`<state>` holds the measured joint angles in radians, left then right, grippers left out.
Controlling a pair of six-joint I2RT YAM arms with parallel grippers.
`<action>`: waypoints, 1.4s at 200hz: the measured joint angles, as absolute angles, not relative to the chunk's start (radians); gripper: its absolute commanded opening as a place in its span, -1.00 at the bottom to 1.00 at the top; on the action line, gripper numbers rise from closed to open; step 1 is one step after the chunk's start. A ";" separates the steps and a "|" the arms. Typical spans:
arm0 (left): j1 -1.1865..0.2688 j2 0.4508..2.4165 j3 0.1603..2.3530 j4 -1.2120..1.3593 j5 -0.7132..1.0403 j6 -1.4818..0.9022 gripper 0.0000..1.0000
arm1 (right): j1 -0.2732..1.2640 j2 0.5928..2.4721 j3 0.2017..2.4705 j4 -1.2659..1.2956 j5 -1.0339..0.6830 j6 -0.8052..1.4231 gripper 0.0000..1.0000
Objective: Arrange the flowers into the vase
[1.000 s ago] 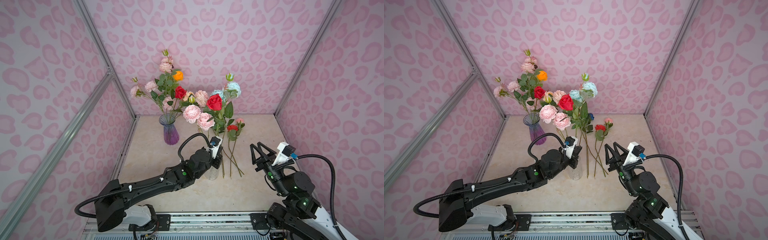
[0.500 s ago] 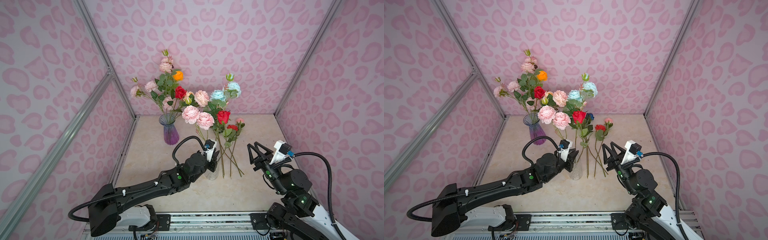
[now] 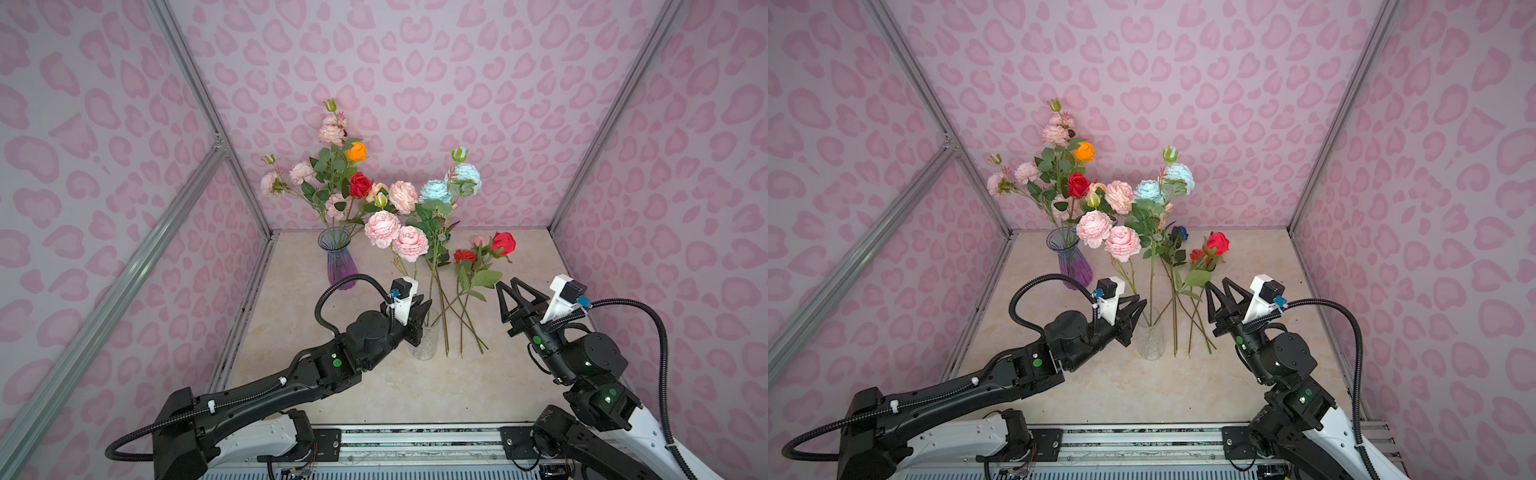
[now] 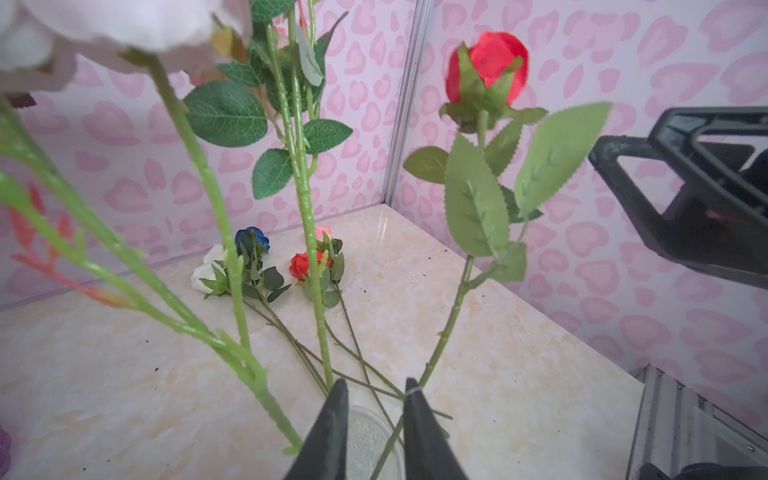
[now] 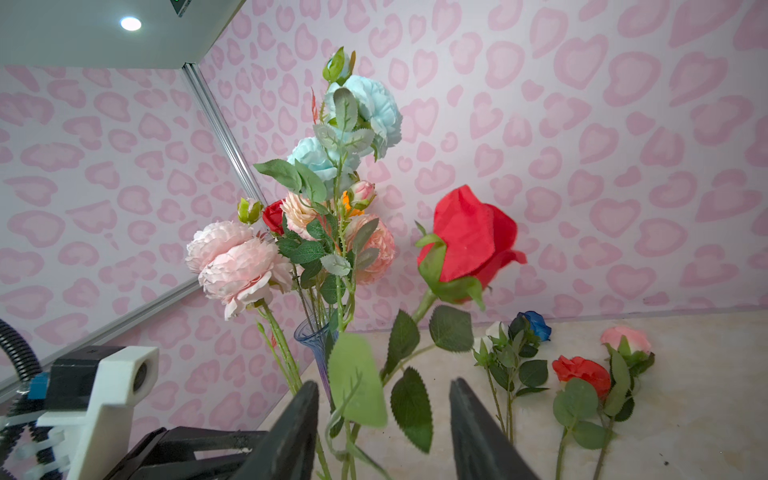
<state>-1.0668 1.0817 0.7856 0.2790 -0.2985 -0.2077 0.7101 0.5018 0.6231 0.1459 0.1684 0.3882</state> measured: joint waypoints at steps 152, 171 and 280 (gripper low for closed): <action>-1.067 0.748 0.667 0.191 -0.361 -0.252 -0.31 | 0.672 0.419 0.707 -0.015 0.436 0.326 -0.07; -1.067 0.645 0.607 0.156 -0.407 -0.296 -0.08 | 0.628 0.422 0.619 -0.047 0.486 0.386 -0.10; -1.067 0.442 0.447 -0.031 -0.565 -0.512 0.71 | 0.176 1.013 0.551 -0.057 -0.048 0.738 -0.44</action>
